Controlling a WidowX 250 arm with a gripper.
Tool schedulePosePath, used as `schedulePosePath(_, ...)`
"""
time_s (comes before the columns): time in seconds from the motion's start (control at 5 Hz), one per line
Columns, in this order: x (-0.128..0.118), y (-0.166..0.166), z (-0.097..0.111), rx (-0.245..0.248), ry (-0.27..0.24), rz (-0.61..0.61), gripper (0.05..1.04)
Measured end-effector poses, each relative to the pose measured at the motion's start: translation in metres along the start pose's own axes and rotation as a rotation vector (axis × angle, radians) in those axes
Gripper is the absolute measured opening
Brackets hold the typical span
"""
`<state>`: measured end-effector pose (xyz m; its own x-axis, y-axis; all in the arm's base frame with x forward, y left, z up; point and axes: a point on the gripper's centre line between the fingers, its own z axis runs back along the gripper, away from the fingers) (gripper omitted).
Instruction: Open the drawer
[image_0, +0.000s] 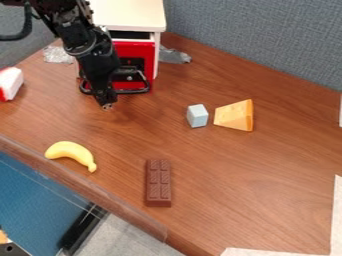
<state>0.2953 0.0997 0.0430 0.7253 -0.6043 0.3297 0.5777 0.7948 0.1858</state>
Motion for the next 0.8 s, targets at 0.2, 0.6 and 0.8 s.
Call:
schedulePosePath(0.2,-0.002,-0.012,0.005,-0.009,-0.01,0.004,0.205)
schedulePosePath(0.6,-0.009,-0.03,0.006,-0.034,0.011,-0.018,0.199)
schedulePosePath(0.8,-0.01,-0.036,0.006,-0.04,0.013,-0.026,0.177)
